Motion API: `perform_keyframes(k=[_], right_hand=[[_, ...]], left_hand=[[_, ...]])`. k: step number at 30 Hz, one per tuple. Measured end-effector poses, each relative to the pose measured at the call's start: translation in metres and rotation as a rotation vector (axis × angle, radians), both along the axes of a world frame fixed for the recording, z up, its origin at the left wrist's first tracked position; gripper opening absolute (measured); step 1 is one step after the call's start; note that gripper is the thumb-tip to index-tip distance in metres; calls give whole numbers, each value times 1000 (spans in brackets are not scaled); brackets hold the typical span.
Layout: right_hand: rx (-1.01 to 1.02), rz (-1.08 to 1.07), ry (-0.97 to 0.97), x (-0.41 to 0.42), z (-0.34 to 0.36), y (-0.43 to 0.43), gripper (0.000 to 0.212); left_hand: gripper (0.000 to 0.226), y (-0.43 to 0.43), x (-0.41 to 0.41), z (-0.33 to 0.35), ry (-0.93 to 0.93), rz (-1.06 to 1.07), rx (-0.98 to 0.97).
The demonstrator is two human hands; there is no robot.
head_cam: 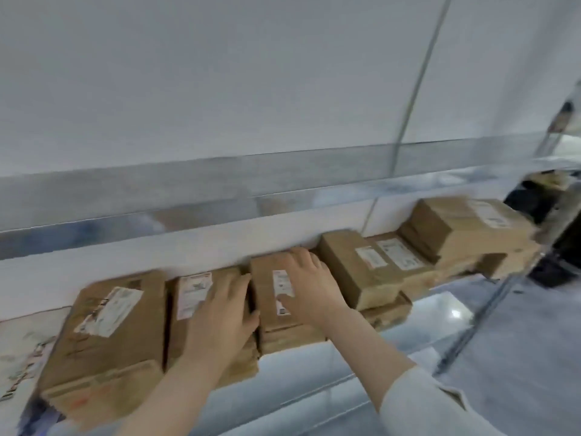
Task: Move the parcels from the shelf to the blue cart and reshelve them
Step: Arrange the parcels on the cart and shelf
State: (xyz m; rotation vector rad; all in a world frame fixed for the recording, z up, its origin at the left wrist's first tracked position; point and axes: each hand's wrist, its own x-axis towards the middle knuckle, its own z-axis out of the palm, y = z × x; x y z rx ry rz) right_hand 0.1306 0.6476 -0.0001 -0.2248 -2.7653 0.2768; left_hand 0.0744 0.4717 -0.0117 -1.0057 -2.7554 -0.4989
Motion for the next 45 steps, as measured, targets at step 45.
perform_keyframes(k=[45], right_hand=[[-261, -460, -30, 186, -51, 608, 87]], left_hand=[[93, 545, 64, -43, -235, -257, 74]])
